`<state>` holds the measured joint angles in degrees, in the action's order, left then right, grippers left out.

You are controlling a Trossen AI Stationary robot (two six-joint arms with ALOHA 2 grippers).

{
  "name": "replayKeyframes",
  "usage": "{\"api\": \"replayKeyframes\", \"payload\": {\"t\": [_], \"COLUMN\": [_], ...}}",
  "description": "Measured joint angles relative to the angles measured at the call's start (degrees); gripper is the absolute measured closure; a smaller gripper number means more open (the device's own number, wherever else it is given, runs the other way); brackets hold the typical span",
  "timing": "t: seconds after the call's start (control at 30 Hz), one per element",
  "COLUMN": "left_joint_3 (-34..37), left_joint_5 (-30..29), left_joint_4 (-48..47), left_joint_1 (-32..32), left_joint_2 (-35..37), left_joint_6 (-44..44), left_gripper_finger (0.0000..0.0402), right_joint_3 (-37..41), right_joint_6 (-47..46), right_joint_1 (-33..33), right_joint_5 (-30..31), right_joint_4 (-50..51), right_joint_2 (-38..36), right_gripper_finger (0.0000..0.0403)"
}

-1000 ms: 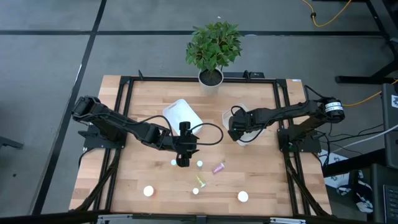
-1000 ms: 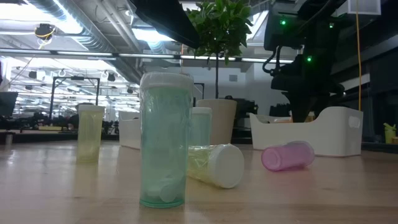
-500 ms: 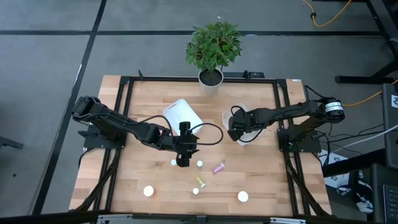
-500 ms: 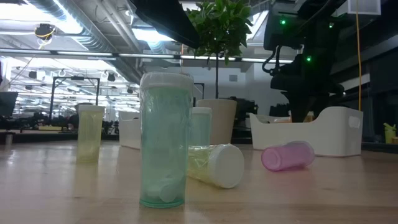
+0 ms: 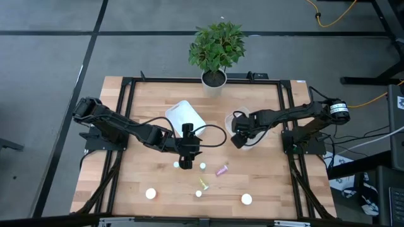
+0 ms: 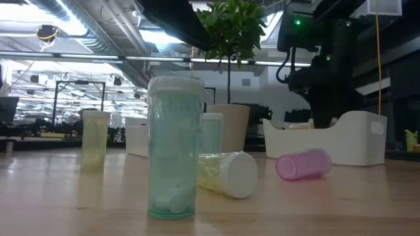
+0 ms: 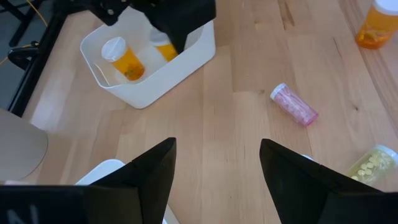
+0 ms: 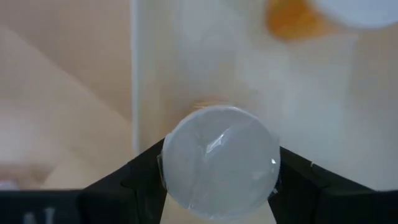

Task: Pick and place medicine bottles into bin by pill shape (circle, oval)
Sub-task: Put the top left orange pill bottle into the right white bin

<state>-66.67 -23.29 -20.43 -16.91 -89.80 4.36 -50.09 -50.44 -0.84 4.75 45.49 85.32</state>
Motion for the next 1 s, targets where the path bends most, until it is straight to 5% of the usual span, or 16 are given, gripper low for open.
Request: {"api": "replayKeyframes", "payload": {"t": [1.0], "left_joint_3": [0.0], "left_joint_5": [-0.02], "left_joint_4": [0.02], "left_joint_1": [0.0], "left_joint_2": [0.0], "left_joint_6": [0.0], "left_gripper_finger": [0.0177], "right_joint_3": [0.0], "right_joint_6": [-1.19], "right_joint_1": [-0.07], "right_joint_5": [3.66], "right_joint_4": [-4.85], "right_joint_2": [0.0], "right_gripper_finger": [0.0178]}}
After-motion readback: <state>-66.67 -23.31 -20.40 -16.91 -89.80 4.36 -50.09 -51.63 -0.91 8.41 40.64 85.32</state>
